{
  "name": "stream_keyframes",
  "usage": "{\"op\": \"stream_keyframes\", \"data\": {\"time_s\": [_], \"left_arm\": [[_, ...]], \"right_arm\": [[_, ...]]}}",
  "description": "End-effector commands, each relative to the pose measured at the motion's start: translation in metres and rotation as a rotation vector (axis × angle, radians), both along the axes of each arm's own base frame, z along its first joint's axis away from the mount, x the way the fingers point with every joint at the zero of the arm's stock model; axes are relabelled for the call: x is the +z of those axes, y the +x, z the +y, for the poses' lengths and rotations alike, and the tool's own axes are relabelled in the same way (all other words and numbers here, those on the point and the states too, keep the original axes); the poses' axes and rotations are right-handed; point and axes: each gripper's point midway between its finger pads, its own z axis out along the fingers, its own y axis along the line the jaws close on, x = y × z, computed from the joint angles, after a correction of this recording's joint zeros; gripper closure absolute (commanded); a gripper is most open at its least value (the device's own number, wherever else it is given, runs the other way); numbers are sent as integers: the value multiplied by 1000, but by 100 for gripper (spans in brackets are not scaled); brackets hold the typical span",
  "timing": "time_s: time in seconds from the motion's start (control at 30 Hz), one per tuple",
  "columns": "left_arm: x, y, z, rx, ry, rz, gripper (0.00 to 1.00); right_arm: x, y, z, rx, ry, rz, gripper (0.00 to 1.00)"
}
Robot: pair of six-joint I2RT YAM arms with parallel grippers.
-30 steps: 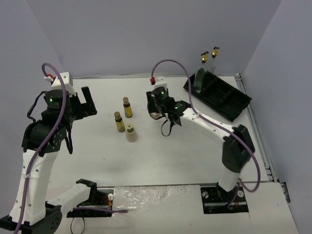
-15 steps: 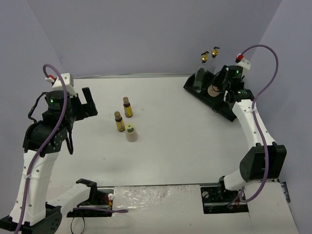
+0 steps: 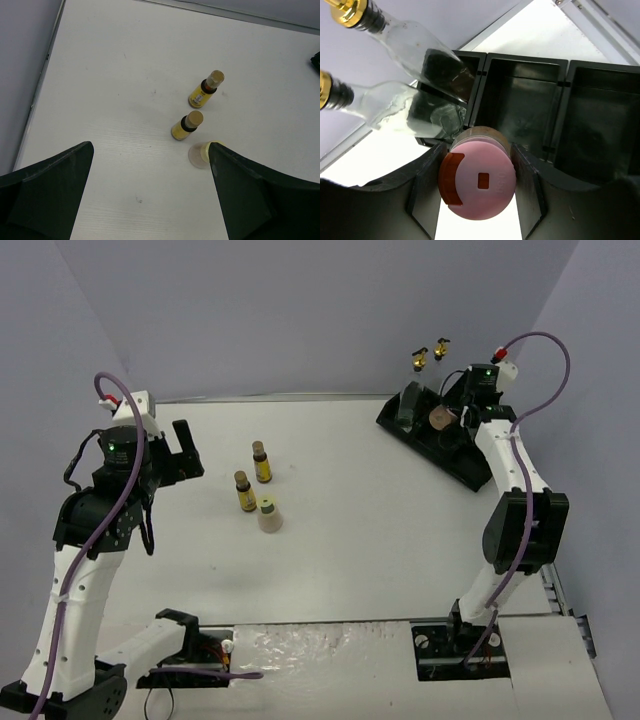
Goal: Organize the condiment bottles
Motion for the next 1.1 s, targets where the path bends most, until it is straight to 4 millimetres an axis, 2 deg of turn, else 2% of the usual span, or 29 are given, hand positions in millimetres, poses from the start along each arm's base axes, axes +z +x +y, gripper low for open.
{"op": "stream_keyframes", "data": {"time_s": [0.0, 0.07, 0.3, 0.5, 0.7, 1.07], "left_arm": [[21, 14, -1, 9, -23, -89, 3], [20, 15, -1, 10, -22, -90, 3], [23, 17, 0, 12, -12, -98, 3], [28, 19, 1, 13, -7, -111, 3], [28, 20, 2, 15, 1, -112, 3], [23, 20, 4, 24, 12, -108, 3]], "right_arm": [[40, 39, -2, -26, -4, -135, 100], [46, 47, -5, -42, -15, -151, 100], [43, 62, -22, -102, -87, -134, 100], [23, 67, -34, -141, -140, -86, 100], [2, 62, -46, -197, -175, -36, 100], [-14, 70, -59, -232, -221, -11, 100]]}}
